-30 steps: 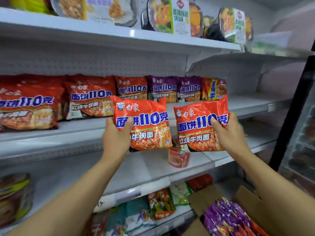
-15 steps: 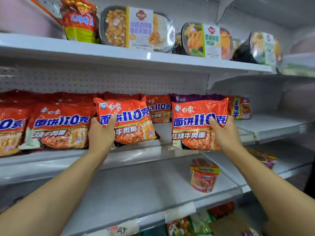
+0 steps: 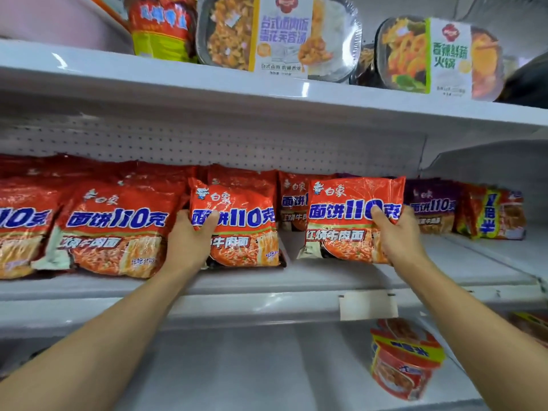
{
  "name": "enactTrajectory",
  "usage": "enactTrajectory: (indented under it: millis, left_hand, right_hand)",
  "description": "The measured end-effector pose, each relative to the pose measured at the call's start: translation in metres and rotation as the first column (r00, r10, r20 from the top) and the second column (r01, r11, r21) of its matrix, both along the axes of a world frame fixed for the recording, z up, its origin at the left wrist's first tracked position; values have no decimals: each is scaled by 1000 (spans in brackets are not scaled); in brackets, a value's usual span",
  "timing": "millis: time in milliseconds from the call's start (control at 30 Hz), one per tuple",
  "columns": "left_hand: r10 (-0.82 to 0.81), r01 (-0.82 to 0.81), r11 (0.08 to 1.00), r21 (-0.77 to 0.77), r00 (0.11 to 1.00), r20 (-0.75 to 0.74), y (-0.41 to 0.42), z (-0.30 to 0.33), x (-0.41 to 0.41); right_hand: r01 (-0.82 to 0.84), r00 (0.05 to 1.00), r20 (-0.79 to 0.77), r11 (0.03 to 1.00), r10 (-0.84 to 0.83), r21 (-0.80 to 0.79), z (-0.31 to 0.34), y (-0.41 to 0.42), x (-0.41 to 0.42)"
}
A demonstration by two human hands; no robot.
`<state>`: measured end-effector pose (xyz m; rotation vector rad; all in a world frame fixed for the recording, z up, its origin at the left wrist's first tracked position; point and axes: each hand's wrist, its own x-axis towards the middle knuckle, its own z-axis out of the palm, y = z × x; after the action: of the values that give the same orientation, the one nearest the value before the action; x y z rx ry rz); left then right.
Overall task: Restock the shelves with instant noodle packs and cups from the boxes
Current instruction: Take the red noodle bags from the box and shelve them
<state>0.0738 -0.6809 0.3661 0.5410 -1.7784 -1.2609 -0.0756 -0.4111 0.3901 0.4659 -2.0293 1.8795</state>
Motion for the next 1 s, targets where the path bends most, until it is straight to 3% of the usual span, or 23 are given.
enactTrajectory:
  millis: [367, 567, 700, 1000]
  left_hand:
    - [230, -200, 953, -225, 967, 112, 1, -7, -13]
    - [441, -302, 741, -599, 893, 96, 6, 0, -20]
    - [478, -269, 626, -732, 874, 87, 14, 12, -29]
    - [435, -144, 582, -800, 887, 157, 42, 39, -54]
  right_hand:
    - [-67, 998, 5, 998, 67, -1, -3, -45, -69]
    - [-86, 995, 40, 996, 86, 2, 1, -66, -98]
    - [-143, 989, 28, 990, 142, 11, 6, -73, -110]
    - [-228, 971, 83, 973, 226, 23, 0, -91, -134]
